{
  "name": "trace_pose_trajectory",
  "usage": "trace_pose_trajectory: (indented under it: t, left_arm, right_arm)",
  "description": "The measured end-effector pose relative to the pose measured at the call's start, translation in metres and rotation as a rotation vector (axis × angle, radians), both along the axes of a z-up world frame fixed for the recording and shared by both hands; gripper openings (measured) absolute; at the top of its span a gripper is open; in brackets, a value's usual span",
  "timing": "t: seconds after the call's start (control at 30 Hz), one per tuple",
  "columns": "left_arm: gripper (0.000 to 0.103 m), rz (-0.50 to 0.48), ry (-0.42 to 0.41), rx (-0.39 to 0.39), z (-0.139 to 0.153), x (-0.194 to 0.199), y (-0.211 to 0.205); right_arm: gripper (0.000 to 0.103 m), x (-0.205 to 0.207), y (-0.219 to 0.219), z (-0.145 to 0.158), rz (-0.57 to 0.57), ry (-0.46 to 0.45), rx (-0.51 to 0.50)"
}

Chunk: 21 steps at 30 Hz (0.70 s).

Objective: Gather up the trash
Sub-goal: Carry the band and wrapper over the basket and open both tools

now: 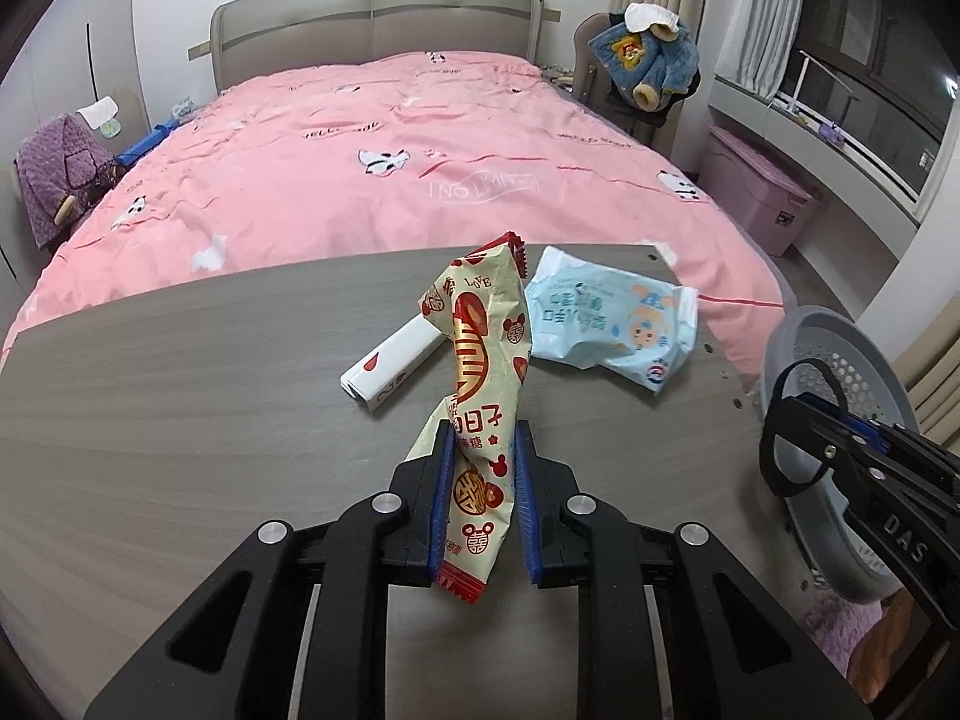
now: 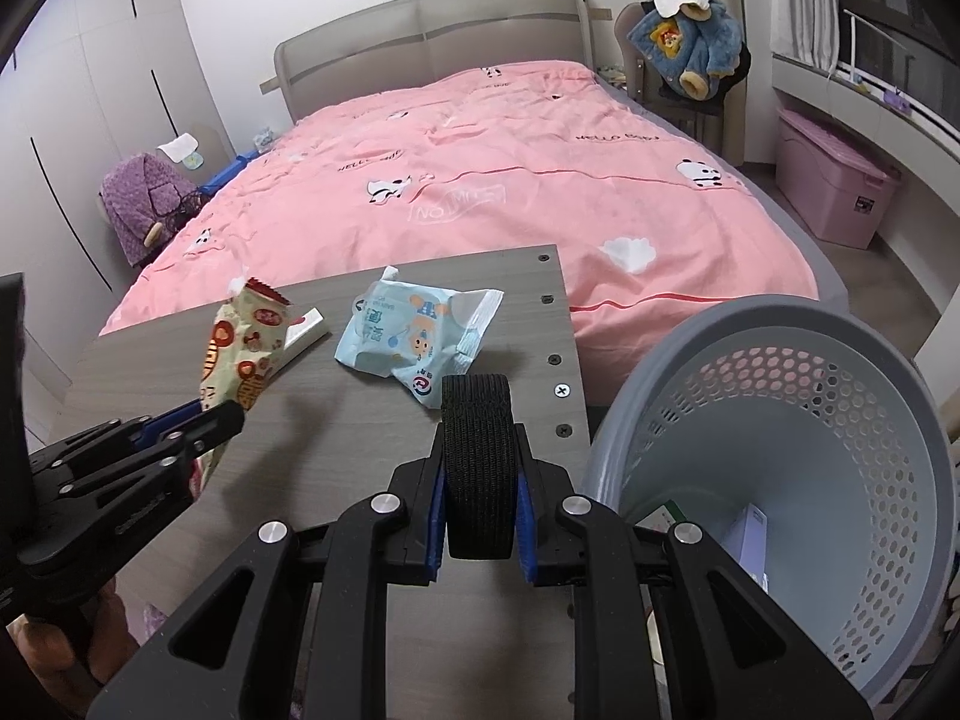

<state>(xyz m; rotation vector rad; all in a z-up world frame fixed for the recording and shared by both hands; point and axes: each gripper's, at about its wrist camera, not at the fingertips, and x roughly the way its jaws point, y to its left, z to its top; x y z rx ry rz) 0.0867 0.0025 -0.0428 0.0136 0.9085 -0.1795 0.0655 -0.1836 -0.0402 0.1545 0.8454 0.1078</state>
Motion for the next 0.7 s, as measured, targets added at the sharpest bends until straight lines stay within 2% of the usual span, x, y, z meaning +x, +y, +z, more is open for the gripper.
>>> trace_pose_trajectory:
  t: [0.2, 0.7]
  left_arm:
    - [0.019, -0.03, -0.035, -0.012, 0.016, -0.015, -0.012]
    - [0.019, -0.191, -0.018, -0.034, 0.022, -0.032, -0.087]
  right_arm:
    - [0.019, -0.013, -0.011, 0.008, -0.025, -0.014, 0.004]
    - [0.019, -0.04, -0.069, 0.016, -0.137, -0.03, 0.013]
